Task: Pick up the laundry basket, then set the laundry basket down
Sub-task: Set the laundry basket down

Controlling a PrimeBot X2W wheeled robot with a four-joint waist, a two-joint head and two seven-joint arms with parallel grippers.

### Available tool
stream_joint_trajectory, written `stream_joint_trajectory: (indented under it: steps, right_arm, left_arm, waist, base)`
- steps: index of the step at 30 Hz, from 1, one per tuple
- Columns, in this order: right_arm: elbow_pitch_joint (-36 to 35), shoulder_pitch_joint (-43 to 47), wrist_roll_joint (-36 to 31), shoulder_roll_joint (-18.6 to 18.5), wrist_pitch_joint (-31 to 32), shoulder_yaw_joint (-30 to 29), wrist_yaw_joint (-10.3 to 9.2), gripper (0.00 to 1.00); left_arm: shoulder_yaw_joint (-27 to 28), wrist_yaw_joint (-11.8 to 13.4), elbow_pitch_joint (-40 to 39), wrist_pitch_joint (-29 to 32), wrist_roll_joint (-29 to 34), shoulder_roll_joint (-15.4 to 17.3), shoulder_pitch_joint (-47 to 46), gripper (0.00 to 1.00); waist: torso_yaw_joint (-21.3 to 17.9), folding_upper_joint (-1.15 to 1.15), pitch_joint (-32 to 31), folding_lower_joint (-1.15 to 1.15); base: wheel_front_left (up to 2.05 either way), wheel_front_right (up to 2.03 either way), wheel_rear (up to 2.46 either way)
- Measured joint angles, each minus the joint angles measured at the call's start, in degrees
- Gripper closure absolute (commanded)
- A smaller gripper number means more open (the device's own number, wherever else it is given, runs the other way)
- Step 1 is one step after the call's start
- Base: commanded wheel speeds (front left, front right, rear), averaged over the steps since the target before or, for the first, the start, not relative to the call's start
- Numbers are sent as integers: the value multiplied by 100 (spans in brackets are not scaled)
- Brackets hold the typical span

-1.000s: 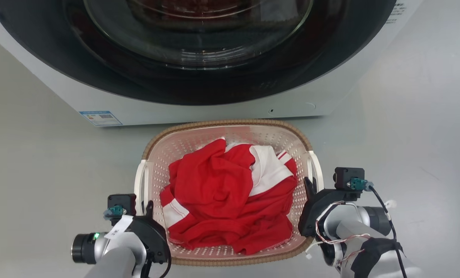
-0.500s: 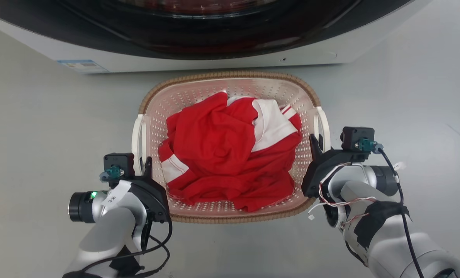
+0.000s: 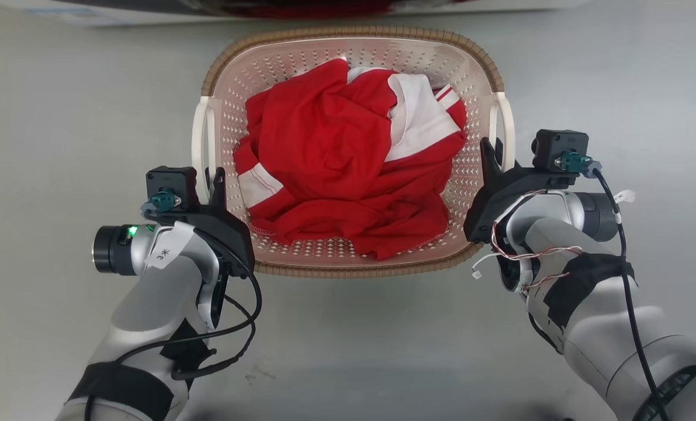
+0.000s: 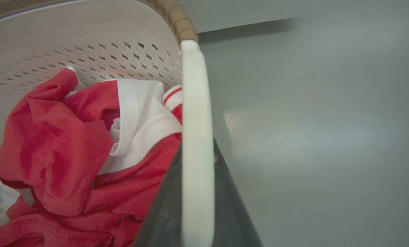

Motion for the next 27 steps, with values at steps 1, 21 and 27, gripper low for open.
stream_joint_trajectory:
  steps: [1, 21, 27]
  right_arm:
    - [9, 0, -2, 0, 0, 0, 0, 100]
    - [-56, -215, -125, 3, -66, -116, 0, 2]
    - [-29, -213, -148, 16, -51, -226, 1, 0]
  left_arm:
    - [0, 0, 2, 0, 1, 0, -2, 100]
    - [81, 49, 3, -102, 122, 57, -331, 44]
    - [111, 77, 34, -102, 125, 55, -321, 0]
  waist:
    - [4, 0, 64, 0]
    - [42, -1, 525, -1]
    - [35, -2, 435, -1]
  base:
    - [0, 0, 0]
    - [0, 0, 0]
    - [0, 0, 0]
